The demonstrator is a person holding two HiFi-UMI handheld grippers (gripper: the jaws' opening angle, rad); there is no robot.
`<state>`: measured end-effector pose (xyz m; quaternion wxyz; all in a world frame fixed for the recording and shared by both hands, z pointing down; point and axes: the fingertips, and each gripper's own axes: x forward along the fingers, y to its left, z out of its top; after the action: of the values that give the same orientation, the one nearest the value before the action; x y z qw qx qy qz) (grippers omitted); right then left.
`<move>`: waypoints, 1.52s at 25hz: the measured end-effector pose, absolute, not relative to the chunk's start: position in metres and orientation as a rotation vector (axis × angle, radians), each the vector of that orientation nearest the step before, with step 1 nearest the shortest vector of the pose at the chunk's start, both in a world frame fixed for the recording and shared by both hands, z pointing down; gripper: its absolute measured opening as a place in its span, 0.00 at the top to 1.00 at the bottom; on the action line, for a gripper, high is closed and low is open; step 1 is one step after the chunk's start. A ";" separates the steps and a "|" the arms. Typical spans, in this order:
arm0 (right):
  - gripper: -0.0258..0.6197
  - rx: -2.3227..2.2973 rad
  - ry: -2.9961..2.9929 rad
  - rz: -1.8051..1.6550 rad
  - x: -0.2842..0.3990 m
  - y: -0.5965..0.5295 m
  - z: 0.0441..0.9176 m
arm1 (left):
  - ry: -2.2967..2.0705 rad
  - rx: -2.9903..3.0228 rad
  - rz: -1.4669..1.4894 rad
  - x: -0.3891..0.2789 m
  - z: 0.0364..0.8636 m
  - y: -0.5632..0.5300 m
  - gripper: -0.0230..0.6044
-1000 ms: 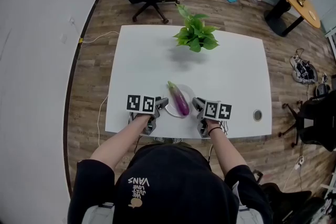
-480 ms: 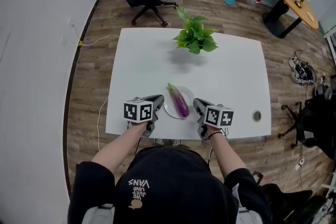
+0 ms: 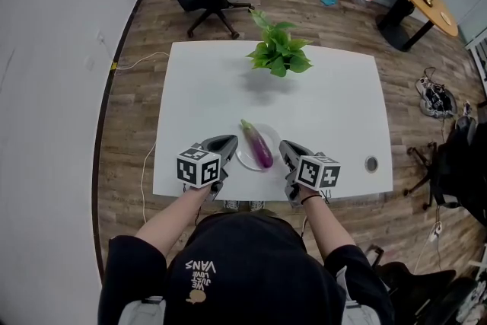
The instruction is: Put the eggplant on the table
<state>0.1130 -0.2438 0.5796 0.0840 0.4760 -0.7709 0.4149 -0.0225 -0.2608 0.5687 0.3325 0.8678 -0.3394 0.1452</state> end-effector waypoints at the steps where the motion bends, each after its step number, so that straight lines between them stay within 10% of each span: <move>1: 0.93 1.425 -2.311 1.224 0.112 -0.244 0.575 | -0.889 2.276 0.370 -0.022 0.565 -0.261 0.95; 38: 0.93 1.480 -2.642 0.500 0.102 -0.238 0.455 | -1.092 2.696 0.182 -0.021 0.456 -0.249 0.95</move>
<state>0.1019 -0.2376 0.4549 0.0361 0.4819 -0.8602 0.1629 -0.0208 -0.2489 0.4562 0.1136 0.9191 -0.3722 0.0620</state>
